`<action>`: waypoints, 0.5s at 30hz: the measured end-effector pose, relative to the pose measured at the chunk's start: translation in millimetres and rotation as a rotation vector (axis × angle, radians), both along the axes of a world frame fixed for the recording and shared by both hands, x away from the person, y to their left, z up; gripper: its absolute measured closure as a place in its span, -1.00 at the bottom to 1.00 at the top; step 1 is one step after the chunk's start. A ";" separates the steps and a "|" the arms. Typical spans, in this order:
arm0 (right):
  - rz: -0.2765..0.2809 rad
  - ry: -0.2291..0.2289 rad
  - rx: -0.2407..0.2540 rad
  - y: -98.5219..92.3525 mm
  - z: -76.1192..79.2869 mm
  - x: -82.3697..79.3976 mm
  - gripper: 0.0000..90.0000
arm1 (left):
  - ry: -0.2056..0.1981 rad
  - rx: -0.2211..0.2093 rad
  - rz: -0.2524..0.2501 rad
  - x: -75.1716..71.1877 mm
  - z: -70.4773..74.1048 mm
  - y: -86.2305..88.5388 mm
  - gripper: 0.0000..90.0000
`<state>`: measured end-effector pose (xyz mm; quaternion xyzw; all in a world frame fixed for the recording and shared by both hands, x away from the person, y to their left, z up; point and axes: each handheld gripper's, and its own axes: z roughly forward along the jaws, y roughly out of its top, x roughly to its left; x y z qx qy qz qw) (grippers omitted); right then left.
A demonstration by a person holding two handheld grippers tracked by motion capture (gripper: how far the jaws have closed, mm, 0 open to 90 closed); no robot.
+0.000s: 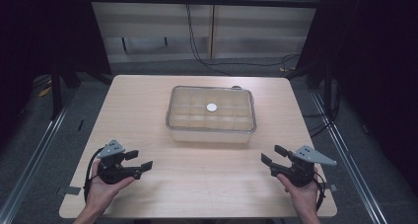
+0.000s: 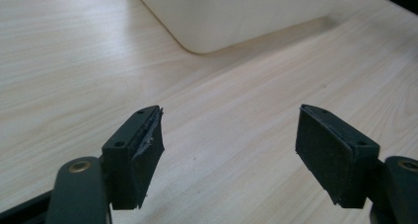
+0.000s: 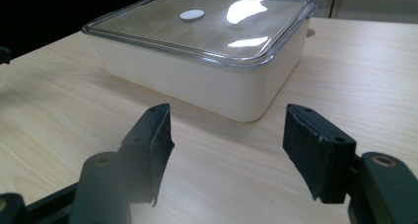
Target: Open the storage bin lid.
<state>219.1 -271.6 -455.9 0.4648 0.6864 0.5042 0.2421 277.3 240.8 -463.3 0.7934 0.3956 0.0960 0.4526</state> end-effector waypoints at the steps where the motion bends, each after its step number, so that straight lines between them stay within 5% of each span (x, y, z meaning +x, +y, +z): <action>1: 0.000 0.009 0.007 -0.4 0.3 1.0 -0.21 | 0.004 0.006 -0.008 0.3 -0.3 -2.5 -0.42; 15: 0.046 0.113 -0.007 7.7 9.5 24.3 -0.40 | 0.007 0.015 -0.065 15.6 13.9 -14.8 -0.39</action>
